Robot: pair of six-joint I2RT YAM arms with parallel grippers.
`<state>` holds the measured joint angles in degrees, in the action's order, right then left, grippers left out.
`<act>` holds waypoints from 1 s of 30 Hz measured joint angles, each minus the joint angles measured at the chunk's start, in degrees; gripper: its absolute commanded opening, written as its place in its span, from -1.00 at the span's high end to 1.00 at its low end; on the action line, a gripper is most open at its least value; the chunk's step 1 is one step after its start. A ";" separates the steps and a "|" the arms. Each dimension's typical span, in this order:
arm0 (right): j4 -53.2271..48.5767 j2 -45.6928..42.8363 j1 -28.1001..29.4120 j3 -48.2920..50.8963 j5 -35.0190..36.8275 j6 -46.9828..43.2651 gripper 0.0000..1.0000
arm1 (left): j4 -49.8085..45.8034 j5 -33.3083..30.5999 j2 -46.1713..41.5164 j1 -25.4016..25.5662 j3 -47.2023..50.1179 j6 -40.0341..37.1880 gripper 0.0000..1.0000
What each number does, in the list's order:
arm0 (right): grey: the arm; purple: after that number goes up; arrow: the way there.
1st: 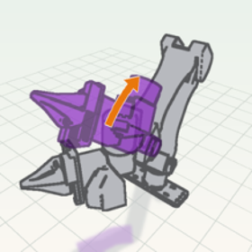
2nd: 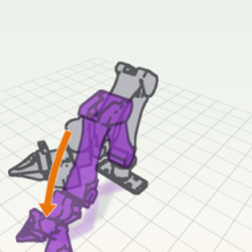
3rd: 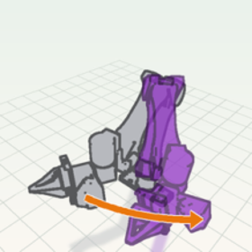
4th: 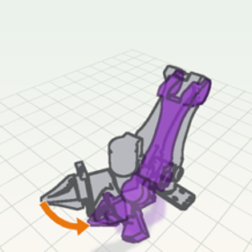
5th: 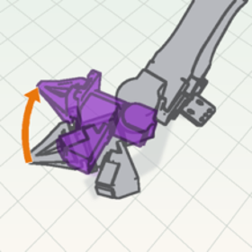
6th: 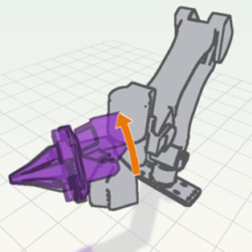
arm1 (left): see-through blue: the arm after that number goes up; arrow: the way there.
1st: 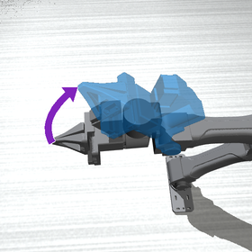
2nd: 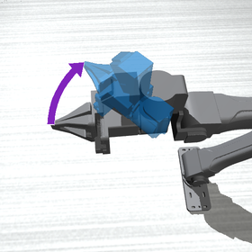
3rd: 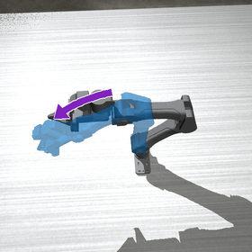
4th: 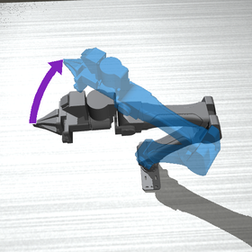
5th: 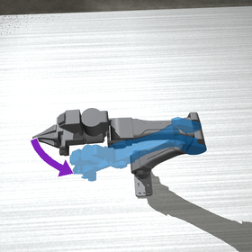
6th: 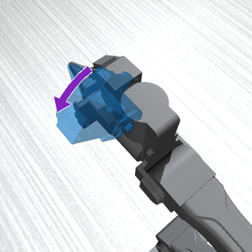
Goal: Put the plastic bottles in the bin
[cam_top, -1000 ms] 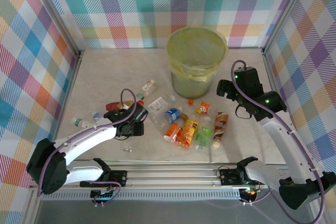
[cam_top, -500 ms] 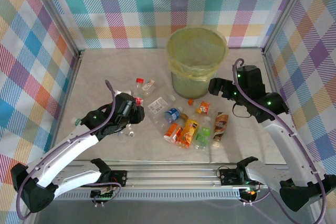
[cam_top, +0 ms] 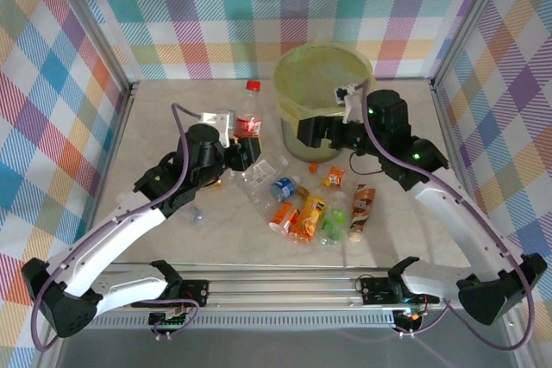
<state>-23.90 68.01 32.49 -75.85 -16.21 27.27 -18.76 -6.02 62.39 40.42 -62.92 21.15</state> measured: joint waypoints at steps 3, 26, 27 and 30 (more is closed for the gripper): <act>3.04 3.67 1.36 -3.10 -1.60 -0.07 -0.99 | 2.47 3.10 1.81 0.00 -1.18 -0.02 0.29; 8.26 19.34 5.84 -14.51 -8.57 0.42 -0.53 | 9.92 13.40 2.93 0.00 -1.73 -1.16 0.29; 8.37 19.34 5.86 -14.56 -8.66 0.46 -0.43 | 10.01 13.27 3.06 0.00 -1.73 -1.14 0.29; 8.94 19.32 6.12 -14.84 -8.61 0.96 -0.13 | 10.38 12.83 3.08 0.00 -1.73 -1.05 0.05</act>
<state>-14.96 87.33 38.61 -90.70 -24.82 28.23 -8.38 6.81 65.47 40.42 -64.64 20.10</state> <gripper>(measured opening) 0.662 0.522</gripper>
